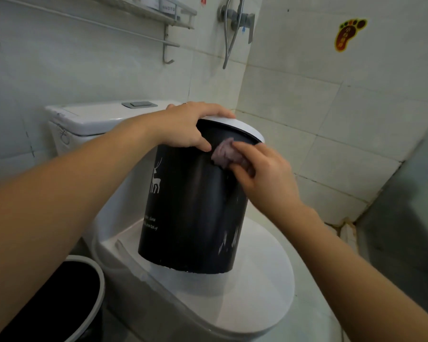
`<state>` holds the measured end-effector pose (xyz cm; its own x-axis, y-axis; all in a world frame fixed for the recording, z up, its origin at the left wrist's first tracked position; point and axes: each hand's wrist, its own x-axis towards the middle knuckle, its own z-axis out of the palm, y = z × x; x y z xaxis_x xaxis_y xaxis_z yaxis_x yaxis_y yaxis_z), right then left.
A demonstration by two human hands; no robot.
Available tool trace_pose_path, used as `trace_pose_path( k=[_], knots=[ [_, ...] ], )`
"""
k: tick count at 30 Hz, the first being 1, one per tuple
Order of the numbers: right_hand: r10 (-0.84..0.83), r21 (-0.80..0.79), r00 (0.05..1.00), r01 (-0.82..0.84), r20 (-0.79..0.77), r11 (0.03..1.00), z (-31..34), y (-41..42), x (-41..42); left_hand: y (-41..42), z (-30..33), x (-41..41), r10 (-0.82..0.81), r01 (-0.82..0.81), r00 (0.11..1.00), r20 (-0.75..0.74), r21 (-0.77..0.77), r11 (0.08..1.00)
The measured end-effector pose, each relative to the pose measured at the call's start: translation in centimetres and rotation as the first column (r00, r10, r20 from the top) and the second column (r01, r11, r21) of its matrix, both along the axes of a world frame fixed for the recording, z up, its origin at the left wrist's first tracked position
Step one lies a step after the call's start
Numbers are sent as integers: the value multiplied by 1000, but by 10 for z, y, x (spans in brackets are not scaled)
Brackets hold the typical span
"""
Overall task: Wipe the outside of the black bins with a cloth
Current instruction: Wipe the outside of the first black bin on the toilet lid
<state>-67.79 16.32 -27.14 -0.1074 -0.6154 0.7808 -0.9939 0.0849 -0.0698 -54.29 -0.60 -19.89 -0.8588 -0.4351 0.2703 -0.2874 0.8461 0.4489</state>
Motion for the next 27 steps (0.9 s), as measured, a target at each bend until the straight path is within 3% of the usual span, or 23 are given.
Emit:
trace_pose_path(
  k=[3,10,16,20,27],
  knots=[
    [-36,-25,998,38,59,999,8,-9,1,1,0,2,1,-1,1000,2,-7,1000],
    [81,88,985,-68,-155,994,-26,20,12,2,-1,3,-6,6,1000,-10,1,1000],
    [-53,-73,998,56,38,996,16,-8,11,16,4,1,-33,33,999,5,-86,996],
    [-37,-45,995,33,-93,998,22,-9,11,19,5,1,-40,41,999,14,-89,995],
    [-114,-42,993,113,-33,993,21,2,-11,21,6,1,-24,27,999,31,-85,996]
  ],
)
